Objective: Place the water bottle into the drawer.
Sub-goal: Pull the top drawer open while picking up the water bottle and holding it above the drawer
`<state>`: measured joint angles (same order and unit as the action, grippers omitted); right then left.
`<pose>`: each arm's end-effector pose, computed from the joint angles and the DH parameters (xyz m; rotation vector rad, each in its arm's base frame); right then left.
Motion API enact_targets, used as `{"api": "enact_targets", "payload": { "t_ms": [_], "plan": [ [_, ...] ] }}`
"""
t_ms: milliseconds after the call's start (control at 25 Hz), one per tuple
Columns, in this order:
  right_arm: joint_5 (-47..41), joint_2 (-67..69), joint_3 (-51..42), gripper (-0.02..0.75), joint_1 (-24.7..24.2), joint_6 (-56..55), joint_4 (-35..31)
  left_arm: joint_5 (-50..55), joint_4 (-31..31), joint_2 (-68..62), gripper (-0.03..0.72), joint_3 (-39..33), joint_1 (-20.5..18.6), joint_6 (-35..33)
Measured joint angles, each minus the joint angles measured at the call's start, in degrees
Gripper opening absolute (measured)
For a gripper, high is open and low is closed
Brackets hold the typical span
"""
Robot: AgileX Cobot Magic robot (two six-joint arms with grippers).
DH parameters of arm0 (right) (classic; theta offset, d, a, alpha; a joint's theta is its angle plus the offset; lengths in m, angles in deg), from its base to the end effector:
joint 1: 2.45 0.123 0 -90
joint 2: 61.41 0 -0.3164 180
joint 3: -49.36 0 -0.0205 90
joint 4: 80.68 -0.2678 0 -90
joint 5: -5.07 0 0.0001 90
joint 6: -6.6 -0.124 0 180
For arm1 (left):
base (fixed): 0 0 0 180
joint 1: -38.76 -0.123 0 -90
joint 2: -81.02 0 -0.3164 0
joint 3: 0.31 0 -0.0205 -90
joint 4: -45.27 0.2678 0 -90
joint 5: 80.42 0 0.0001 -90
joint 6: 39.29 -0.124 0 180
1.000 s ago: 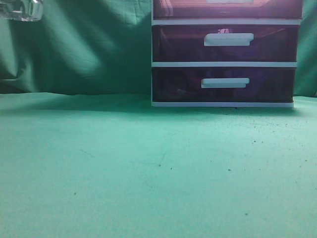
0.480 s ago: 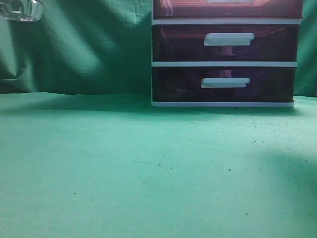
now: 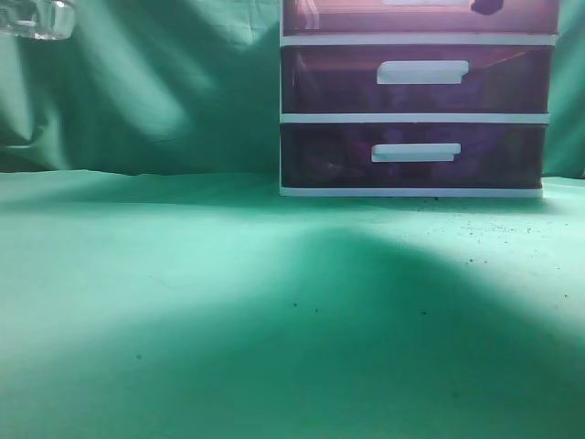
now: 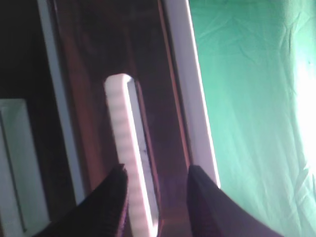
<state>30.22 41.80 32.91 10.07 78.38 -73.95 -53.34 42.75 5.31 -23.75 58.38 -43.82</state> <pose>0.4268 0.1011 0.3062 -1.2468 1.1826 -0.8190 0.2719 -0.0996 0.3339 0.4308 2.1667 -0.1907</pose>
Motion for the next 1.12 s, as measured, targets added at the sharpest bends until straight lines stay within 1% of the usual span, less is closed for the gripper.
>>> {"api": "enact_targets", "payload": {
  "t_ms": [160,320,600,720,760,800,920,1120],
  "plan": [
    [0.00,3.96,4.69,0.257,0.00,0.00,0.27,0.00,0.23,0.00,0.304,0.00,0.00,0.00],
    [-0.25,7.28,7.41,0.257,0.00,1.03,0.38,0.00,2.25,0.00,0.304,0.00,0.00,0.00],
    [-0.70,9.76,9.61,0.257,0.00,1.32,0.59,0.00,3.07,0.00,0.304,0.00,0.00,0.00],
    [-0.14,9.76,9.75,0.099,0.00,2.02,1.02,0.00,3.43,0.00,0.304,0.00,0.00,0.00],
    [-0.28,9.76,9.75,0.087,0.00,3.17,1.72,0.00,3.53,0.00,0.304,0.00,0.00,0.00],
    [-0.66,9.54,9.75,0.100,0.00,4.16,1.96,0.00,3.64,0.00,0.304,0.00,0.00,0.00],
    [-1.08,8.07,8.20,0.100,0.14,5.11,2.07,0.10,4.31,0.00,0.304,0.00,0.00,0.00],
    [-1.52,1.05,0.07,0.100,1.22,5.23,2.07,0.21,4.42,0.00,0.304,0.00,0.00,0.00]
  ]
}}
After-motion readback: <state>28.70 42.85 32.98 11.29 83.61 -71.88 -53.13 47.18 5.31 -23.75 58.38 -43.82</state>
